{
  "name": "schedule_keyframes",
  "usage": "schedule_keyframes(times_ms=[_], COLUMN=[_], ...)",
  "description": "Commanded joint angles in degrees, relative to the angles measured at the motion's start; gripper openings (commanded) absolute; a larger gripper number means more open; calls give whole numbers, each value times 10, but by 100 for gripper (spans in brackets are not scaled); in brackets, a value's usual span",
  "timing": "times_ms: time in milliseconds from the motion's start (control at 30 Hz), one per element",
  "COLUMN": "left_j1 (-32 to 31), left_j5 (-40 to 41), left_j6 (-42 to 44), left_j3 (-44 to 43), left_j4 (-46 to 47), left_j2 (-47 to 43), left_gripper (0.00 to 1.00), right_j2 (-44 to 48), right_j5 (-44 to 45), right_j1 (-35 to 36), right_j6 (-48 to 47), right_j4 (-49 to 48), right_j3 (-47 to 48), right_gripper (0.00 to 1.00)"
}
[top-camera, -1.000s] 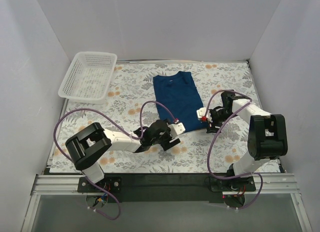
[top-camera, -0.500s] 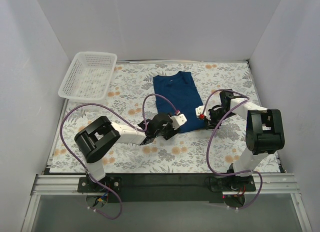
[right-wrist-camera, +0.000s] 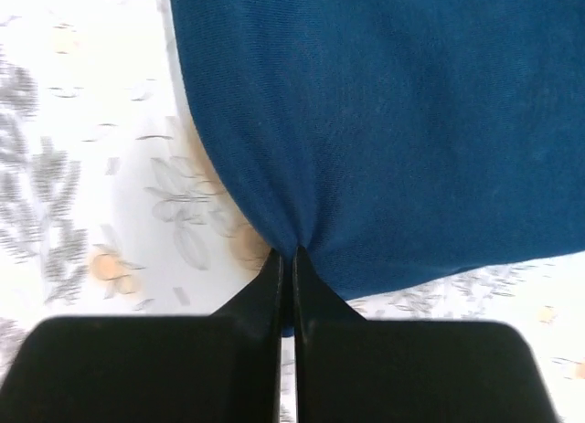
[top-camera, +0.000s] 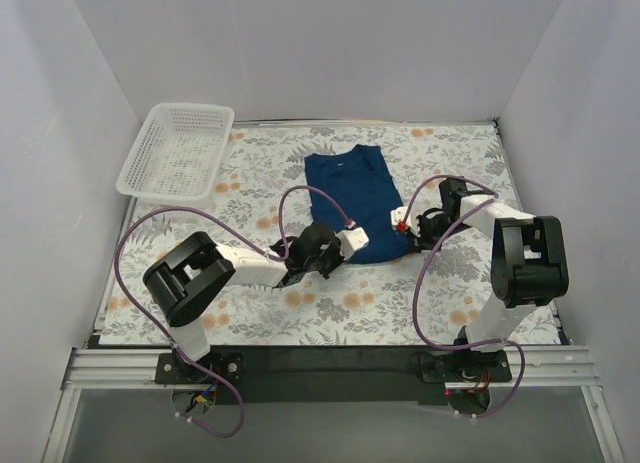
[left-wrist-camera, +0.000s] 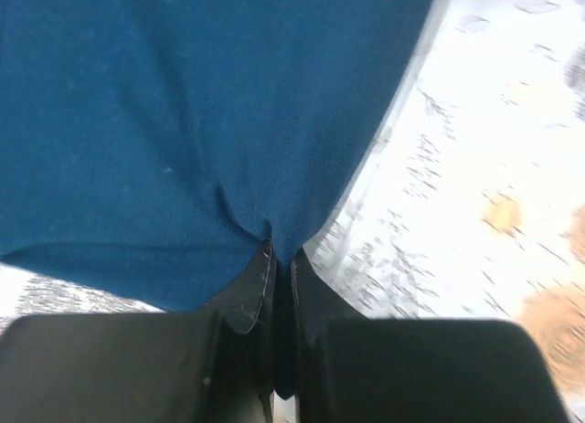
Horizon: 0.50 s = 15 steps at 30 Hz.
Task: Fold and stack the t-shirts
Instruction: Fold the tshirt
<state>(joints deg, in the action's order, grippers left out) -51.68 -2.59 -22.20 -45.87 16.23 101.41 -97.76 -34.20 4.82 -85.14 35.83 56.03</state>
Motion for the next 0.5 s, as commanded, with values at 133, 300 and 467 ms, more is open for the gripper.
schedule_keyframes(times_ms=[133,300,467], left_j1=[-17,-56,-74], left_j5=[-181,-251,-294], left_j6=[-47,-92,-145], left_j3=[14,29,41], left_j4=[-160,-223,-239], left_j2=[-91,-158,-246], left_gripper=[0,0,0], right_j2=[91,241,358], right_j5=[-2,-14,-22], right_j1=[-7,-7,-7], right_j6=[-70,-79,-69], right_j4=[222,313,369], right_j3=[-48,-96,-95], right_gripper=[1,1,1])
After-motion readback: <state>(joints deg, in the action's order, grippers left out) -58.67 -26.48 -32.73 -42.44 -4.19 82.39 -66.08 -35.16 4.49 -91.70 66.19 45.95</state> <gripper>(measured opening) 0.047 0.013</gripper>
